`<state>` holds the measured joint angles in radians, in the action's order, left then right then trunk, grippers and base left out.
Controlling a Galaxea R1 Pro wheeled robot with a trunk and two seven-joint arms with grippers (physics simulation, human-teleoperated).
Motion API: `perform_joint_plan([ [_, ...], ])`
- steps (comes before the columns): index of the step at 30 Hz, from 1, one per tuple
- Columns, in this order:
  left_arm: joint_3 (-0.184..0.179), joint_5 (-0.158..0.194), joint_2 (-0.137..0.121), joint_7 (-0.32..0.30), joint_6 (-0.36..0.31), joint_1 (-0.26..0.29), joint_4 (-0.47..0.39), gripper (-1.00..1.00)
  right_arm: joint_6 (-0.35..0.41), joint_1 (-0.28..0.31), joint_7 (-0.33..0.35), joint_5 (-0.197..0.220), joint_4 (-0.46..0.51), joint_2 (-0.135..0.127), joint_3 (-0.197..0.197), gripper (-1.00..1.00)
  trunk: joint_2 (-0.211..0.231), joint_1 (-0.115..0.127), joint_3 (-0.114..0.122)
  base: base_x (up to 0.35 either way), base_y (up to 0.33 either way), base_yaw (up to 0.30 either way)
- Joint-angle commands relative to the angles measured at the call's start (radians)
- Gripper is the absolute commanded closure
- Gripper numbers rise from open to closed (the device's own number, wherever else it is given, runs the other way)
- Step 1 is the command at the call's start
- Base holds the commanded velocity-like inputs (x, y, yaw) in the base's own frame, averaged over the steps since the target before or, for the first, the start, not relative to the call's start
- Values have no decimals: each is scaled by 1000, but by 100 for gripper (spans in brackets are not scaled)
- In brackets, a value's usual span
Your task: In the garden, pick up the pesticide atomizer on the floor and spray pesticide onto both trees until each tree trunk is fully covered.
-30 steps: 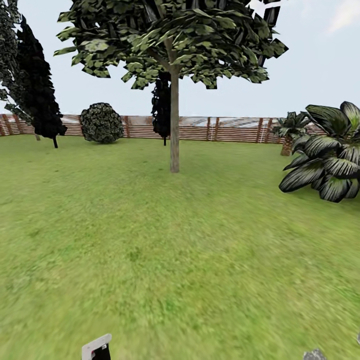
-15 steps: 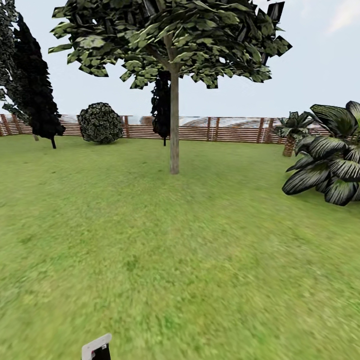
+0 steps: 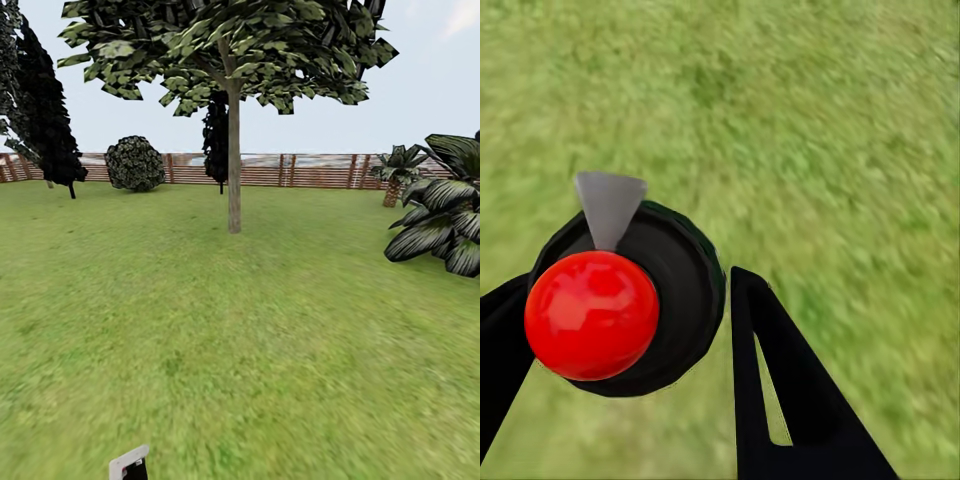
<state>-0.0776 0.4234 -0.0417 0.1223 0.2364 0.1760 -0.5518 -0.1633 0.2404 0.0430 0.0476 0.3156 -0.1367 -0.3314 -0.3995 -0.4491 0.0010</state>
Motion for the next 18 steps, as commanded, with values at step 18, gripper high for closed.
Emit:
perform_joint_plan([
  [18,-6,6,-1,8,4,0,1,100,-2,0,5,2,-3,0,-4,-100,-1,-1,-1,334,0,7],
])
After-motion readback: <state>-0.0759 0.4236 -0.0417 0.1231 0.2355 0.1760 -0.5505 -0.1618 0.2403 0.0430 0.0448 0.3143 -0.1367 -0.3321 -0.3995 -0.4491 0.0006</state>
